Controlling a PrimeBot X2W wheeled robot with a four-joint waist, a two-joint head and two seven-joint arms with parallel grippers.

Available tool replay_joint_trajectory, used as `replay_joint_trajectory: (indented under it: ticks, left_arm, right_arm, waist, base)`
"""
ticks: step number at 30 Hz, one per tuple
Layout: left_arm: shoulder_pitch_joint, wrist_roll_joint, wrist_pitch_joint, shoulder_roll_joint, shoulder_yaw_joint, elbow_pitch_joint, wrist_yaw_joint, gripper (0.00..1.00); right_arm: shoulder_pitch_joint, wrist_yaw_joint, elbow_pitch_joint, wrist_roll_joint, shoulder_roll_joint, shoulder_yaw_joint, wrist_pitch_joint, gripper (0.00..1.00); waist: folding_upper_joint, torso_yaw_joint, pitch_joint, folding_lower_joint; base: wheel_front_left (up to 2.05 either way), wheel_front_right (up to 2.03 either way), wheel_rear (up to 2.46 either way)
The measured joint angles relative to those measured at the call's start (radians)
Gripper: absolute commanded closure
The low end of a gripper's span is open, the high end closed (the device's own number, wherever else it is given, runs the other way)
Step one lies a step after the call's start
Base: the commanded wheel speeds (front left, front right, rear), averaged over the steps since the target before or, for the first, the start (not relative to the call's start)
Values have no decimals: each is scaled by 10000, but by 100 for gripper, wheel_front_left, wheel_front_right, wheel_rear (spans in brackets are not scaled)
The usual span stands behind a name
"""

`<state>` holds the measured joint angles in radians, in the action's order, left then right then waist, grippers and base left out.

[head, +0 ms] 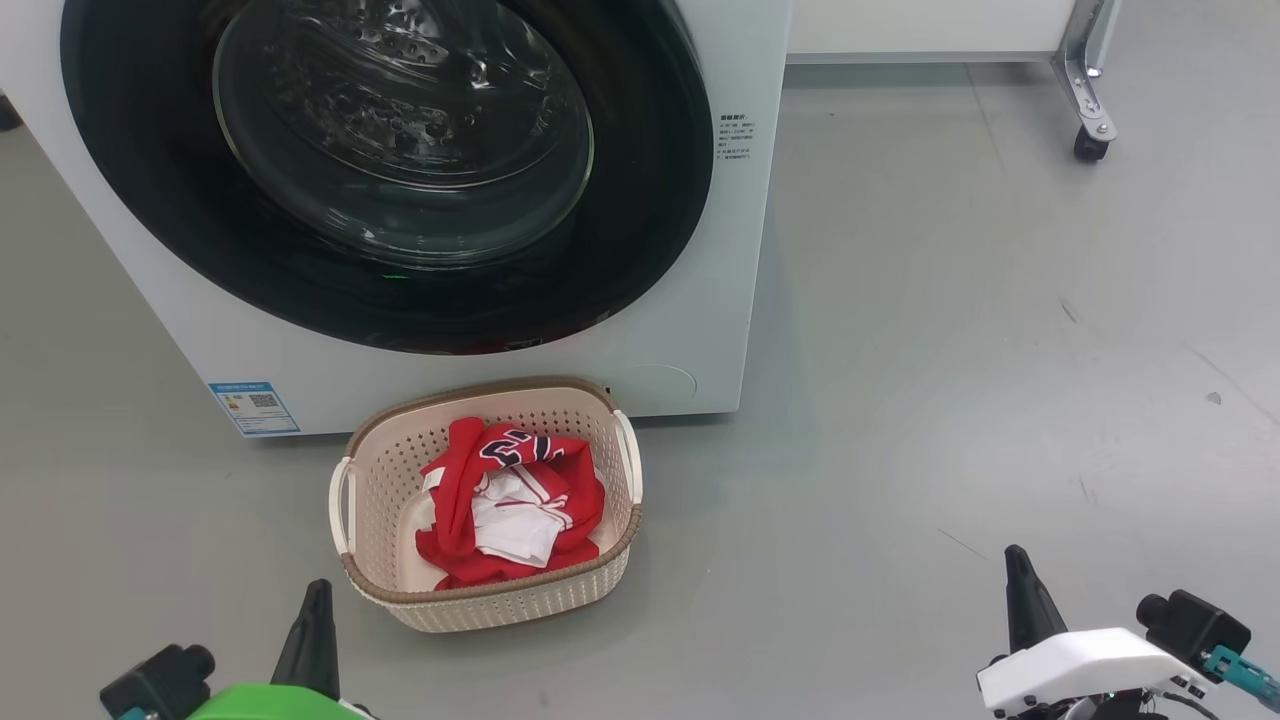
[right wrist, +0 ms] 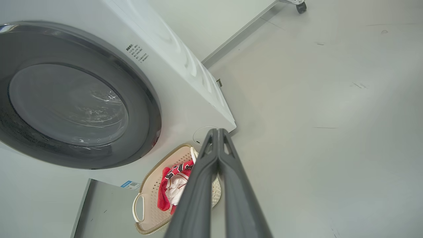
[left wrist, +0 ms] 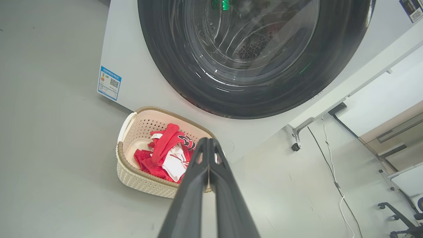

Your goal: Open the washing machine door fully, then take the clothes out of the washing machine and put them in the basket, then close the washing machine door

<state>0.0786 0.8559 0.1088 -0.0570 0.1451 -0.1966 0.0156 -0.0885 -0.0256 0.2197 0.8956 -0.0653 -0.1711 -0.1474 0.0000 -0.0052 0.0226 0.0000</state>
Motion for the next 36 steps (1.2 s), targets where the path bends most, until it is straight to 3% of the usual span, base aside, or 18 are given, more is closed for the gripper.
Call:
replay_joint_trajectory:
  ticks: [36]
  left_arm:
    - [-728, 4922, -984, -161, -867, -376, 616, 100]
  right_arm:
    - [746, -520, 142, 4870, -299, 1122, 995, 100]
  waist:
    - [0, 33, -116, 0]
  base:
    - [0, 0, 0]
